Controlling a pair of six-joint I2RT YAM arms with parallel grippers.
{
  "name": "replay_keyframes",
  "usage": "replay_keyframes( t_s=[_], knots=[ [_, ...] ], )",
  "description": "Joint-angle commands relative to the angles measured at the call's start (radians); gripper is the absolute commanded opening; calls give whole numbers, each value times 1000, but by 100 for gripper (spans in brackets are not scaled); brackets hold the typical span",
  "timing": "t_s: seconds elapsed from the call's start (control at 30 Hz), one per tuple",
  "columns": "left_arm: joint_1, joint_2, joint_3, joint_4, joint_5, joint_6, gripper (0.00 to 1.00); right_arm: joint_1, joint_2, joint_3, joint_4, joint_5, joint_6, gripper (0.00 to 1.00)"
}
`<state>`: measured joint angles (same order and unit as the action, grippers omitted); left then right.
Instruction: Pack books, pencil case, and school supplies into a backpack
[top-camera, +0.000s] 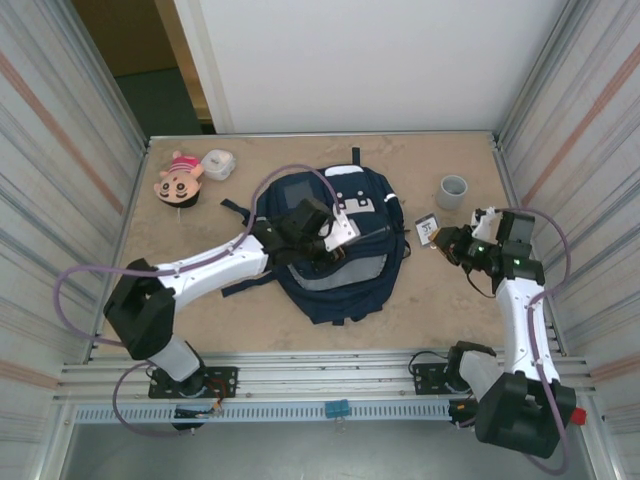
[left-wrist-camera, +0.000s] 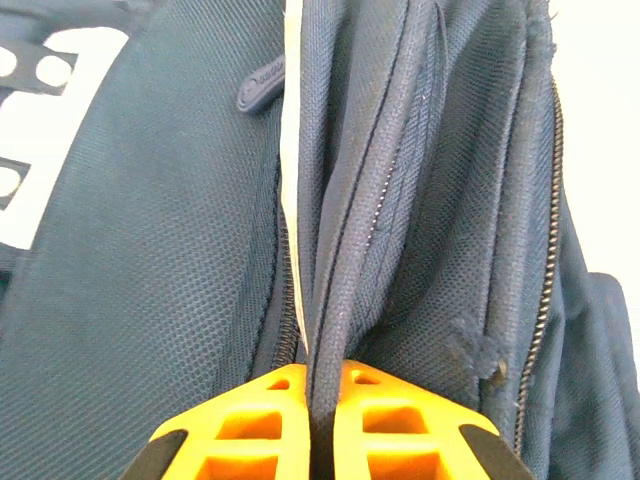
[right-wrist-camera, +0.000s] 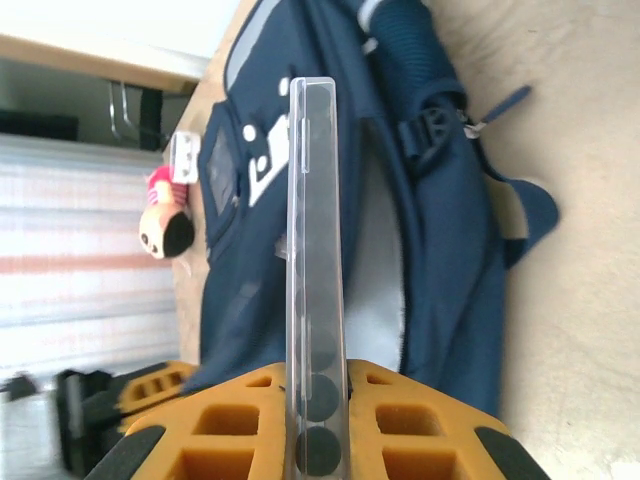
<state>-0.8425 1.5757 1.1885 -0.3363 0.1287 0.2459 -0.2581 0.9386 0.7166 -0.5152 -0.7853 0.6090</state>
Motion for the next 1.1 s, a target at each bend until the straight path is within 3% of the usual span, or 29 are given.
replay_keyframes(
  t_s=[0.0, 0.13, 0.23, 0.5, 0.67, 0.87, 1.07],
  knots=[
    [42, -61, 92, 66, 9, -154, 2, -16, -50, -23, -59, -69, -2, 12],
    [103, -77, 126, 95, 61, -248, 2, 38, -104, -88, 10, -91, 99, 13],
    [133, -86, 134, 134, 100, -287, 1, 160, -147, -147, 110, -39, 219, 15],
    [162, -71, 179, 150, 144, -328, 1, 577, -87, -246, 529, 304, 543, 16],
    [166, -78, 175, 197, 148, -388, 1, 759, 46, -260, 820, 534, 658, 17],
    [175, -95, 160, 241, 153, -423, 1, 850, 297, -208, 1013, 712, 714, 17],
    [190, -112, 167, 247, 171, -430, 1, 891, 530, -134, 1174, 784, 775, 16]
  ],
)
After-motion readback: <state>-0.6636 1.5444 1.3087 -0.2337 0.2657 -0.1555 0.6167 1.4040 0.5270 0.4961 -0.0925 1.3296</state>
